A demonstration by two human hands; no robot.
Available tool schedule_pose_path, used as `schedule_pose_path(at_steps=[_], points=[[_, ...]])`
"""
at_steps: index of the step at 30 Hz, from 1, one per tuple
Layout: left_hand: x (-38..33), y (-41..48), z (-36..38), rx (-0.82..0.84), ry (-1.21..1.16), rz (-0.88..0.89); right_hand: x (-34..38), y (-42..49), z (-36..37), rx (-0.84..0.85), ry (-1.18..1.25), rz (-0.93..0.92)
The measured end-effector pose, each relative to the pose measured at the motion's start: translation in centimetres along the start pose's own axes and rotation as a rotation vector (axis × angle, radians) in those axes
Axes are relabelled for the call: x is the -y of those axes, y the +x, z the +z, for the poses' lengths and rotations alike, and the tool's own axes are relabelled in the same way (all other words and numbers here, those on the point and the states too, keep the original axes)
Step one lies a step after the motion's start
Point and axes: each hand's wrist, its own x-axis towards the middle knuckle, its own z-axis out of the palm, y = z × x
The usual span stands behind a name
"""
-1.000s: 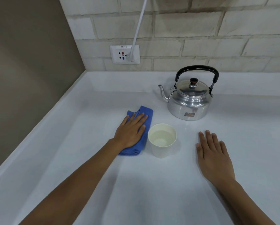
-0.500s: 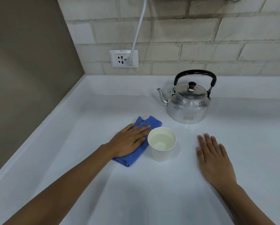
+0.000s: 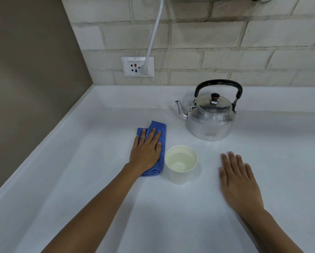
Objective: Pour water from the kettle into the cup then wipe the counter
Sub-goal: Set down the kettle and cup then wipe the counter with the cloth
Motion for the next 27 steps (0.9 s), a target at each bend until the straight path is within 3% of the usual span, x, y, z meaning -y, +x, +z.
schedule_pose_path(at_steps=[22,27], points=[[1.9,9.8,-0.4,0.044,-0.008,-0.028,0.0,0.0,0.1,-0.017,0.075,0.030],[1.9,9.7,-1.1,0.147,-0.020,-0.035,-0.1,-0.1,0.1,-0.022,0.098,0.029]])
